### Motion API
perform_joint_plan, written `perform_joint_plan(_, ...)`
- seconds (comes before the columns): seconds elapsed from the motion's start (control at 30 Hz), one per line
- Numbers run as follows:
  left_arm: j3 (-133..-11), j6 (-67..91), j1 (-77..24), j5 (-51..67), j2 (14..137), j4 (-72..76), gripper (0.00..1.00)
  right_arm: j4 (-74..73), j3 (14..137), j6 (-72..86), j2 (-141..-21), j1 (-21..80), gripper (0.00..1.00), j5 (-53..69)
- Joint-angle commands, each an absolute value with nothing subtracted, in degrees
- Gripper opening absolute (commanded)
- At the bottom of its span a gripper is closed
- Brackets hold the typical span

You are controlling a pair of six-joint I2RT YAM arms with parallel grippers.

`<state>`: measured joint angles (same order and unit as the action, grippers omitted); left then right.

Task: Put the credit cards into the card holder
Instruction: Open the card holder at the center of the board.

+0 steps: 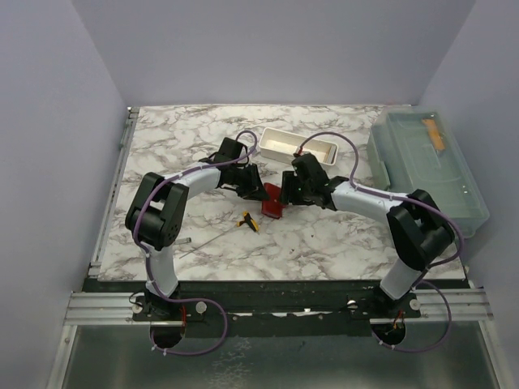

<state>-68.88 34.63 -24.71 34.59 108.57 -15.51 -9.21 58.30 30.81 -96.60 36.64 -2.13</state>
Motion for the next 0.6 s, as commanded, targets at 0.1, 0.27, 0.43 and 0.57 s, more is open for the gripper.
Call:
perform_joint_plan(0.1, -69.2, 33.9, -24.6, 35.4, 108.5, -15.8, 0.0, -8.7, 59.7, 30.2, -100.3, 36.6, 0.33, -7.9)
perform_joint_plan(0.27, -69.8, 33.5, -24.6, 31.8, 108.2, -17.6, 0.15, -8.1, 60.4, 29.1, -100.2, 36.6, 0.02, -7.5)
perform_joint_plan(0.43, -71.8, 30.1, -24.4, 24.3, 106.5, -22.3, 0.58, -8.7, 60.7, 29.6, -95.2, 36.5, 0.0, -1.4)
perform_joint_plan(0.57, -72.2, 28.3, -24.2, 22.0, 104.5, -23.2, 0.78, -9.8, 62.2, 30.8, -93.9, 36.6, 0.0, 2.7)
